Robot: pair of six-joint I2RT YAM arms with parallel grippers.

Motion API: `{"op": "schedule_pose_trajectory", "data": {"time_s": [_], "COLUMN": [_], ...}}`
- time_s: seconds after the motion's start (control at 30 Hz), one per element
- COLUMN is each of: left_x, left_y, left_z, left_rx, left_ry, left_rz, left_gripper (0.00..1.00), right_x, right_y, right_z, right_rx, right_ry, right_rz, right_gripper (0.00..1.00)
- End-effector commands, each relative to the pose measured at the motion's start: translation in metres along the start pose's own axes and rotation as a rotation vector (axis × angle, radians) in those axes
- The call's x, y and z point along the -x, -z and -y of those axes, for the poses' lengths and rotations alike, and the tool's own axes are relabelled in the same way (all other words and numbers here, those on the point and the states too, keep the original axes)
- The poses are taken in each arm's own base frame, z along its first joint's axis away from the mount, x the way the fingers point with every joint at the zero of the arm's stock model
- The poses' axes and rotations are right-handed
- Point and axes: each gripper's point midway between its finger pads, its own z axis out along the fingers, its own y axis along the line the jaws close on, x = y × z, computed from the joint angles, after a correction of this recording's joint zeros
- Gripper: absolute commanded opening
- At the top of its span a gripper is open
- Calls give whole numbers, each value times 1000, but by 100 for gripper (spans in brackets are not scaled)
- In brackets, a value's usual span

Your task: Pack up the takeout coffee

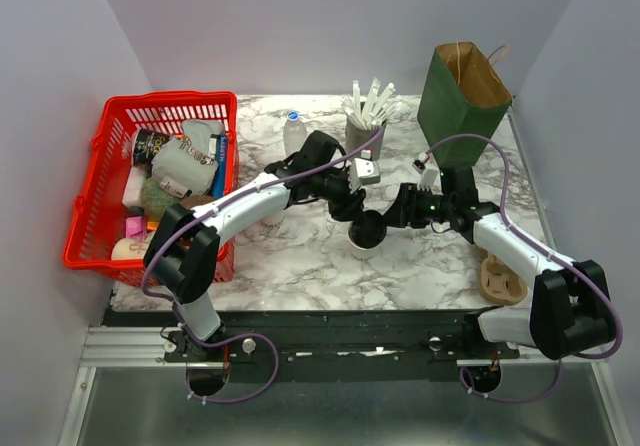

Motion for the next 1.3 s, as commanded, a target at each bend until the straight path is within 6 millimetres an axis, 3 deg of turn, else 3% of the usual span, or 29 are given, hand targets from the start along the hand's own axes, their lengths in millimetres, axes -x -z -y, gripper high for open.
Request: {"op": "schedule_pose_trajectory", "data": {"time_s": [0.0, 0.33, 0.63, 0.93, 1.17, 1.27], "left_x": [20, 21, 28, 24, 21, 22], "left_y": [0, -13, -15, -13, -13, -13], "left_z": [-8, 2, 5, 14, 18, 19], "left_rx": [16, -62, -81, -109, -121, -124], "left_ry": [-86, -98, -105, -87, -64, -56], "left_rz": [32, 40, 46, 33, 28, 28], "left_gripper": [47, 41, 20, 0, 0, 0], "right_x": [7, 7, 9, 14, 27, 42], "right_y": [0, 0, -1, 2, 11, 21], "right_z": [-8, -8, -8, -11, -10, -6], "right_rx": [29, 31, 30, 29, -10, -71], "right_ry": [18, 17, 17, 37, 151, 261], "right_rz": [2, 2, 4, 21, 45, 66], "right_gripper": [61, 61, 61, 61, 65, 67]}}
